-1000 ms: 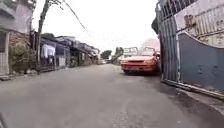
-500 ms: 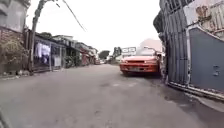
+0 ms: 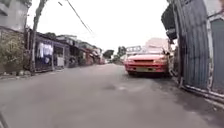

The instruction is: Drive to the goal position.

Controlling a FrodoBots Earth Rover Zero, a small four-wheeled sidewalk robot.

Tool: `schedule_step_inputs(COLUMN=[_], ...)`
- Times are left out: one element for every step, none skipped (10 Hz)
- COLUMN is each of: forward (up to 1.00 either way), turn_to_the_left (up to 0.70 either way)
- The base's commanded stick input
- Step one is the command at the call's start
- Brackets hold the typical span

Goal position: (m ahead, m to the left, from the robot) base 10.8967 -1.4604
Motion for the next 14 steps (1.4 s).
schedule_step_inputs(forward=[0.85, 0.85, 0.85, 0.85, 0.85, 0.85, 0.85, 0.85, 0.85, 0.85, 0.85, 0.85, 0.85, 0.85], turn_to_the_left=[0.09, 0.09, 0.09, 0.09, 0.09, 0.09, 0.09, 0.09, -0.10, -0.25, -0.25, -0.05, 0.09, 0.09])
